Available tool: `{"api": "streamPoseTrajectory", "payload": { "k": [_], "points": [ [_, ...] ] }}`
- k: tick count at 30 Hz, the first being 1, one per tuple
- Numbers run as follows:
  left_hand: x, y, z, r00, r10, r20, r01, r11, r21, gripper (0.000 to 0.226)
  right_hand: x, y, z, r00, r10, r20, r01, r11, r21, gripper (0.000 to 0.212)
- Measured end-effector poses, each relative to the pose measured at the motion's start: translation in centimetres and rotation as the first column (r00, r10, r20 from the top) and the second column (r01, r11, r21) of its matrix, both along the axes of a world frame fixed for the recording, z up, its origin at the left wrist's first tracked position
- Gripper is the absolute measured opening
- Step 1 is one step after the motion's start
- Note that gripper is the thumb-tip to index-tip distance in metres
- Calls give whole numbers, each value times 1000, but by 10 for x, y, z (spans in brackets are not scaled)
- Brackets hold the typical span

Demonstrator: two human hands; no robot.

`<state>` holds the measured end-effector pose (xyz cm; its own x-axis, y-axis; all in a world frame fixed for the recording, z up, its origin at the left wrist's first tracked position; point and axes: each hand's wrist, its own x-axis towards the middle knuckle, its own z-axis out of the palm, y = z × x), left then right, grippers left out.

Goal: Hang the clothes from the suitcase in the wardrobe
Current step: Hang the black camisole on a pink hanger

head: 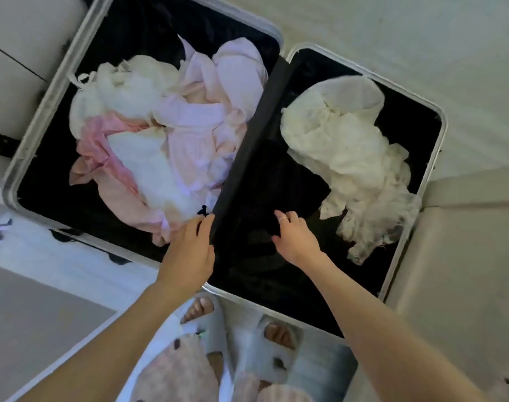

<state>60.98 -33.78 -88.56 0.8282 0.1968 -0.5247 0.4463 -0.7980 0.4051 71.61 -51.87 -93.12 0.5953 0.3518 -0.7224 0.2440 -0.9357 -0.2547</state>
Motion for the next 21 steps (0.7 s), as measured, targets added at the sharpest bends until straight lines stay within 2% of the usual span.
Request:
{"api": "streamPoseTrajectory", "payload": {
  "k": [5,8,10,12,14,15,16,17,18,21],
  "points": [
    [15,4,-70,998,28,48,-28,1000,14,65,0,40,-88,960,221,174,-201,972,-124,77],
    [19,4,-86,999,-5,45,5,1000,-6,66,9,52,-113,917,274,290,-213,951,-224,60],
    [20,7,-92,999,-8,50,8,1000,-6,66,17,57,-119,911,274,309,-211,952,-221,41],
    [23,10,-92,999,-4,40,5,1000,-20,64,19,58,-117,937,226,265,-188,969,-163,33],
    [24,12,-80,1000,8,-15,-8,999,-39,61,18,54,-104,986,46,159,-44,999,-13,35],
    [23,12,-73,999,3,-37,-4,999,-44,60,17,53,-95,987,-147,65,141,986,86,36],
    [23,11,-59,998,2,-59,-5,999,-51,58,17,50,-79,933,-355,-51,359,920,160,36],
    [23,10,-50,998,-1,-70,-3,998,-61,56,18,49,-68,837,-524,-157,546,814,197,36],
    [23,8,-33,996,3,-87,-9,997,-70,54,20,46,-52,752,-626,-209,659,722,210,35],
    [22,5,18,994,-1,-112,-9,996,-90,49,27,34,-2,626,-750,-213,779,587,219,30]
  ]
}}
